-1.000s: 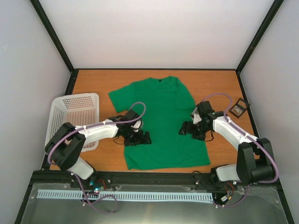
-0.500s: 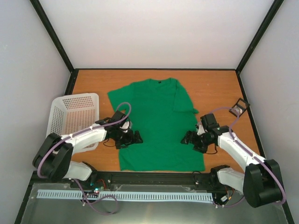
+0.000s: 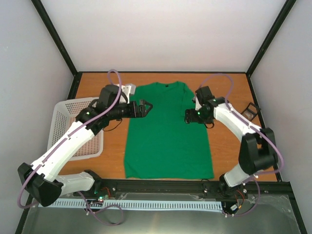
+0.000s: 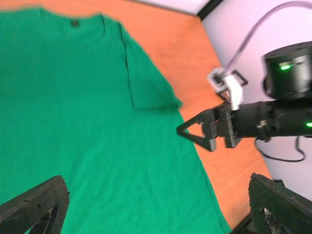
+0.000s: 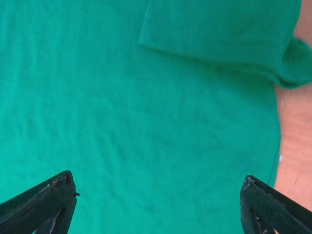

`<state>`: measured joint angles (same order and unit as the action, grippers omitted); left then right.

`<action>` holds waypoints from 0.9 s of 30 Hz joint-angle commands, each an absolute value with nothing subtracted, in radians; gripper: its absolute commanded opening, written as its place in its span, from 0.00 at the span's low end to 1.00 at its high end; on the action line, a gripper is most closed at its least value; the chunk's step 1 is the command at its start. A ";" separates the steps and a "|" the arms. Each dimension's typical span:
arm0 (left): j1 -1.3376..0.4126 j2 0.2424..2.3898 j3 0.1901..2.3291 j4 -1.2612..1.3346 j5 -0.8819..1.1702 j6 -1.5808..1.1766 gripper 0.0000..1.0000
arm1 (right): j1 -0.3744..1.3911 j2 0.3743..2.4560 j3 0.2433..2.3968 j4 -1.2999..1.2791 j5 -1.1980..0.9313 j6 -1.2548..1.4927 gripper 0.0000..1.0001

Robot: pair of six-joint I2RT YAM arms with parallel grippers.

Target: Pin the brooch onto the clothing

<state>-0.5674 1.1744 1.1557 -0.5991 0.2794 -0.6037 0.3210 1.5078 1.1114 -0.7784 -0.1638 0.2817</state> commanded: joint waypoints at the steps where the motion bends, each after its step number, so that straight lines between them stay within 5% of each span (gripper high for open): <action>1: -0.561 1.168 1.268 -0.589 0.128 -0.490 1.00 | 0.338 1.648 1.268 -0.831 -0.018 0.191 0.87; 9: -0.556 1.218 1.425 -0.697 0.022 -0.287 1.00 | 0.347 1.899 1.508 -0.861 0.017 0.141 0.63; 18: -0.555 1.231 1.431 -0.725 0.027 -0.224 1.00 | 0.420 2.104 1.686 -0.892 0.014 0.136 0.61; 27: -0.555 1.235 1.429 -0.727 0.024 -0.219 1.00 | 0.421 2.195 1.765 -0.936 0.010 0.150 0.46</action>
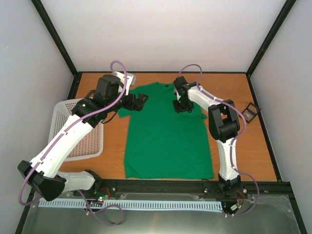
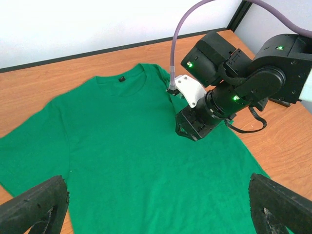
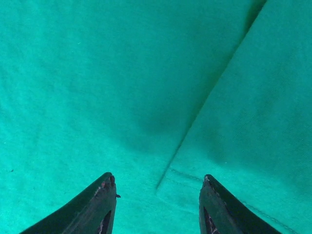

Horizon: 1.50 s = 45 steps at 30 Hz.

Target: Pin the brooch onto the clothing

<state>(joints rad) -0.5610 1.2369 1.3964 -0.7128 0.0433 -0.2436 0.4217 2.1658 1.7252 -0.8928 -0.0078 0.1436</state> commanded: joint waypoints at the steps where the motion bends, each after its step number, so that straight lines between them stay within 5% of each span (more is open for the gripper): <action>1: -0.555 1.235 1.428 -0.726 0.022 -0.221 1.00 | 0.420 2.196 1.760 -0.937 0.010 0.147 0.45; 21: -0.555 1.243 1.437 -0.730 0.022 -0.238 1.00 | 0.410 2.218 1.680 -0.887 0.043 0.145 0.35; 32: -0.555 1.242 1.439 -0.735 0.034 -0.246 1.00 | 0.407 2.209 1.712 -0.900 0.074 0.117 0.09; 45: -0.555 1.236 1.433 -0.742 0.036 -0.249 1.00 | 0.337 2.096 1.798 -0.967 0.197 0.130 0.03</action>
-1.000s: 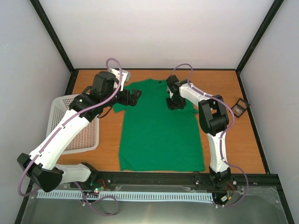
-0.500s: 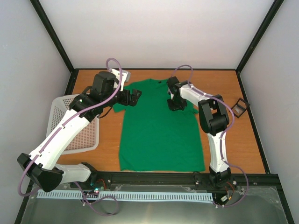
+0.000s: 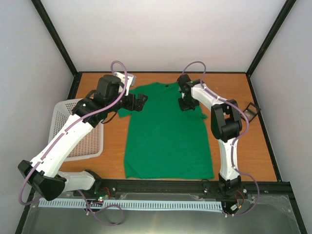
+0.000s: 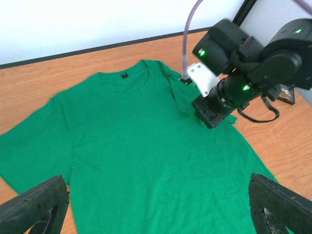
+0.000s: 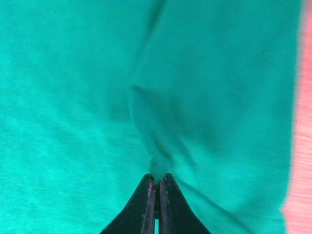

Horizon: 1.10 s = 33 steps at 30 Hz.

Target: Pin the brooch onto the clothing

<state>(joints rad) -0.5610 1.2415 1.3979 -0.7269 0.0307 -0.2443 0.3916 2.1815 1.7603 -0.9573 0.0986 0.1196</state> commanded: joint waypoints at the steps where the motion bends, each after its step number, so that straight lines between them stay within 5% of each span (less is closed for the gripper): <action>1: -0.555 1.237 1.434 -0.744 0.038 -0.249 1.00 | 0.314 2.092 1.803 -0.951 0.220 0.128 0.03; 15: -0.554 1.235 1.433 -0.807 0.034 -0.251 1.00 | 0.067 2.279 2.114 -0.713 0.408 0.026 0.03; 33: -0.543 1.307 1.479 -0.831 0.003 -0.277 1.00 | -0.017 2.552 2.392 -0.804 0.415 0.023 0.14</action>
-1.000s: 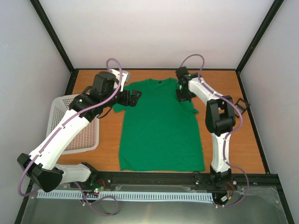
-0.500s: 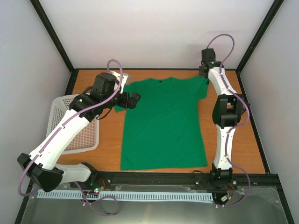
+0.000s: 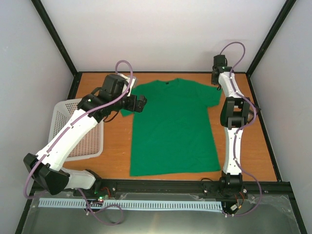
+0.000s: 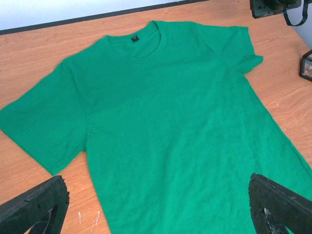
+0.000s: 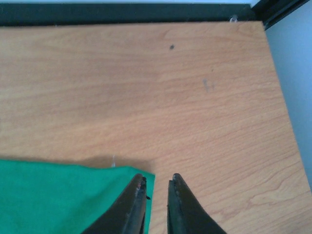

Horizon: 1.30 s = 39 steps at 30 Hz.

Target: Pin the brooch onto the clothing

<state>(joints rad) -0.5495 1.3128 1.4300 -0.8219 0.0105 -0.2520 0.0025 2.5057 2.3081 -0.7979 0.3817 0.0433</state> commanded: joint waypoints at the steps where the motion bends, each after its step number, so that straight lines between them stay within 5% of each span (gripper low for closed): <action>1: -0.543 1.306 1.482 -0.833 0.002 -0.285 1.00 | -0.019 2.566 2.412 -0.811 0.421 0.013 0.16; 7: -0.543 1.316 1.489 -0.821 0.000 -0.318 1.00 | -0.020 2.534 2.486 -0.997 0.192 0.134 0.26; 12: -0.526 1.373 1.482 -0.750 0.029 -0.357 1.00 | 0.024 2.259 2.021 -0.907 -0.248 0.228 0.41; 19: -0.391 1.560 1.432 -0.549 0.220 -0.481 1.00 | 0.092 1.909 1.530 -0.726 -0.477 0.275 0.49; 27: -0.342 1.970 1.705 -0.488 0.310 -0.502 1.00 | 0.120 1.675 1.188 -0.723 -0.489 0.193 0.65; 39: -0.298 2.360 2.027 -0.455 0.355 -0.437 1.00 | 0.120 1.598 1.004 -0.762 -0.518 0.161 0.82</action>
<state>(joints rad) -0.3321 2.2730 1.9270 -0.4767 0.3115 -0.4641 0.1219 1.6218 1.0317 -0.7525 -0.4999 0.1795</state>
